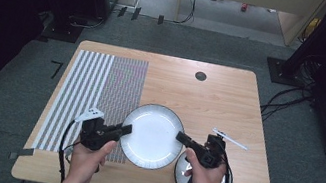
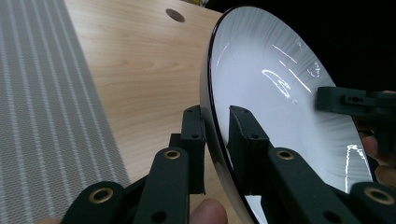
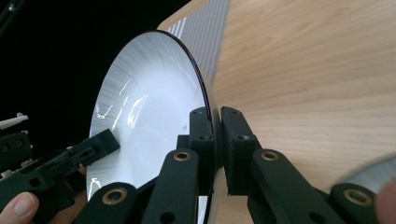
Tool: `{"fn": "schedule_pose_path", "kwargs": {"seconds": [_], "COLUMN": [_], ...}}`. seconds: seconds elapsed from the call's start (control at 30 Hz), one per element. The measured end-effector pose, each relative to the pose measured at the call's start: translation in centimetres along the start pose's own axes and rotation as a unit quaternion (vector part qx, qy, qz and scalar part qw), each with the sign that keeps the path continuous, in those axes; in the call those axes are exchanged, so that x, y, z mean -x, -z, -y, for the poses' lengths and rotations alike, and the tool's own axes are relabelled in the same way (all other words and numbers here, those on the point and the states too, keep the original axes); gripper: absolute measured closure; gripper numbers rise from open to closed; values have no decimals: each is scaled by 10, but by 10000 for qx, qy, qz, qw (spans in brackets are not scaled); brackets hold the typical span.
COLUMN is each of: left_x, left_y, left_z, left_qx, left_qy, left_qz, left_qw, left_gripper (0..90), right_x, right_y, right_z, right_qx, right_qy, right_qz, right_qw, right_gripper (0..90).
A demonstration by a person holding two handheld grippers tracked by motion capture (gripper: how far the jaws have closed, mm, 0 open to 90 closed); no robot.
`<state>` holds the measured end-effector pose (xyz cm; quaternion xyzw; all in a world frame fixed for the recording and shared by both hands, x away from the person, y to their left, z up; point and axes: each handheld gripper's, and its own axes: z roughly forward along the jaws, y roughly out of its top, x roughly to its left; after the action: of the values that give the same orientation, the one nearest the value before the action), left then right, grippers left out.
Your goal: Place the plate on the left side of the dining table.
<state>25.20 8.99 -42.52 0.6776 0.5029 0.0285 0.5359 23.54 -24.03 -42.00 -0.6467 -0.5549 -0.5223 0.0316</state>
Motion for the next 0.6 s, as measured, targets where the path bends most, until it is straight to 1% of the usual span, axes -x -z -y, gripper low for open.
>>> {"fn": "schedule_pose_path", "kwargs": {"seconds": [0.03, 0.07, 0.1, 0.13, 0.17, 0.2, 0.23, 0.27, 0.3, 0.37, 0.4, 0.43, 0.47, 0.5, 0.6], "left_x": [-5, -5, -13, -13, -17, -25, -25, -31, -38, -47, -47, -52, -61, -61, -76], "left_y": [3, 3, 10, 10, 13, 18, 18, 22, 28, 34, 34, 37, 41, 41, 48], "left_z": [-2, -2, -7, -7, -9, -13, -13, -15, -17, -20, -20, -21, -23, -23, -26], "left_qx": [36, 36, 112, 112, 149, 203, 203, 242, 305, 371, 371, 406, 431, 431, 471], "left_qy": [23, 23, 99, 99, 139, 200, 200, 251, 295, 366, 366, 395, 455, 455, 579], "left_qz": [-22, -22, -64, -64, -90, -130, -130, -168, -231, -302, -302, -358, -411, -411, -428], "left_qw": [10000, 10000, 9999, 9999, 9998, 9995, 9995, 9993, 9988, 9982, 9982, 9977, 9972, 9972, 9963], "left_gripper": [777, 780, 781, 783, 783, 788, 789, 789, 793, 795, 795, 796, 797, 799, 802], "right_x": [-4, -4, -13, -13, -16, -24, -27, -27, -35, -41, -44, -48, -51, -51, -58], "right_y": [-5, -5, -15, -15, -21, -31, -35, -35, -48, -58, -64, -71, -76, -76, -93], "right_z": [-1, -1, -4, -4, -5, -6, -6, -6, -7, -7, -7, -6, -6, -6, -8], "right_qx": [-16, -16, -65, -65, -82, -126, -139, -139, -185, -221, -245, -270, -287, -287, -379], "right_qy": [31, 31, 58, 58, 76, 82, 81, 81, 69, 63, 56, 78, 104, 104, 106], "right_qz": [-16, -16, -52, -52, -72, -99, -106, -106, -129, -142, -146, -152, -149, -149, -189], "right_qw": [10000, 10000, 9999, 9999, 9999, 9998, 9998, 9998, 9997, 9996, 9996, 9995, 9994, 9994, 9990], "right_gripper": [844, 844, 844, 844, 844, 844, 844, 844, 845, 846, 846, 846, 847, 847, 848]}}
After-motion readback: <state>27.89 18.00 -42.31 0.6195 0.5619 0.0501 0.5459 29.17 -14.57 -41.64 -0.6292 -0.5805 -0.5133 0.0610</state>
